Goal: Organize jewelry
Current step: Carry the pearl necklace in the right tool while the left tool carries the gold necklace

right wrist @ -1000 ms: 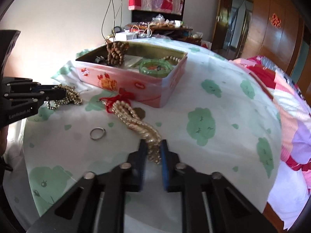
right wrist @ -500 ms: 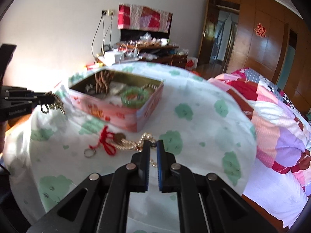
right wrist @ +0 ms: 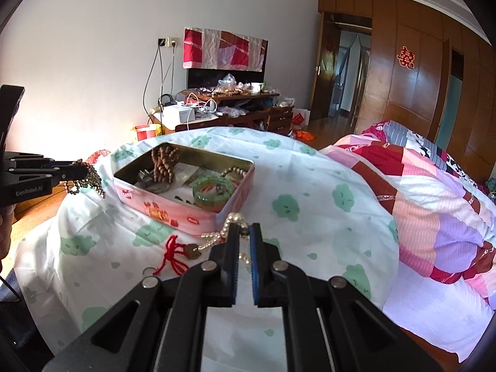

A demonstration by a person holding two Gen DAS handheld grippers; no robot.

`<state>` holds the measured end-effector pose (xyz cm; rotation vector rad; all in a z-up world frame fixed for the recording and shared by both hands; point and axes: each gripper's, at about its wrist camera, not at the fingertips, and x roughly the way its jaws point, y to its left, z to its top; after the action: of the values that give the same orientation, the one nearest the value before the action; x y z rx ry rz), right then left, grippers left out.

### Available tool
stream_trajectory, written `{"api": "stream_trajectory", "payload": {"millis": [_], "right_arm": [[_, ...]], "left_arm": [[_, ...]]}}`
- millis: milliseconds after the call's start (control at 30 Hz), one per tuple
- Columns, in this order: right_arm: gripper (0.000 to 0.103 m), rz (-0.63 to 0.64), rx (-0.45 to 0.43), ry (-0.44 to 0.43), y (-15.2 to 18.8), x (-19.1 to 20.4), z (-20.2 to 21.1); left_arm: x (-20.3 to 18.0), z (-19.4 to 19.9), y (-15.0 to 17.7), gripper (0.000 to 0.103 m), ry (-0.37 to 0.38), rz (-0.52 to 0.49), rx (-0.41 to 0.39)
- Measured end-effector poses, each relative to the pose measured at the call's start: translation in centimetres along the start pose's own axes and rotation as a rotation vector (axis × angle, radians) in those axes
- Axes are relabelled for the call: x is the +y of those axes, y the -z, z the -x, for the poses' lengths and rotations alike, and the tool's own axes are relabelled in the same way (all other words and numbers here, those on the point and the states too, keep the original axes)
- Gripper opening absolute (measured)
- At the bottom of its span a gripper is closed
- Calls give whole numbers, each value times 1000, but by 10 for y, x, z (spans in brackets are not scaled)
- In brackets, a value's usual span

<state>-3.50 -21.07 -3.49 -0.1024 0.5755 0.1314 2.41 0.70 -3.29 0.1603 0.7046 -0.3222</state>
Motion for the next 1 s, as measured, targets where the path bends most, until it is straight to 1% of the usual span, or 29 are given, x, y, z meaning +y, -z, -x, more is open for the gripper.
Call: {"api": "stream_trajectory", "payload": {"millis": [467, 1000], "right_arm": [[8, -6, -26, -7, -20, 0, -5], [7, -4, -37, 24, -40, -6, -13]], "left_arm": [[3, 7, -28, 10, -25, -12, -49], [3, -3, -48, 10, -32, -30, -54]]}}
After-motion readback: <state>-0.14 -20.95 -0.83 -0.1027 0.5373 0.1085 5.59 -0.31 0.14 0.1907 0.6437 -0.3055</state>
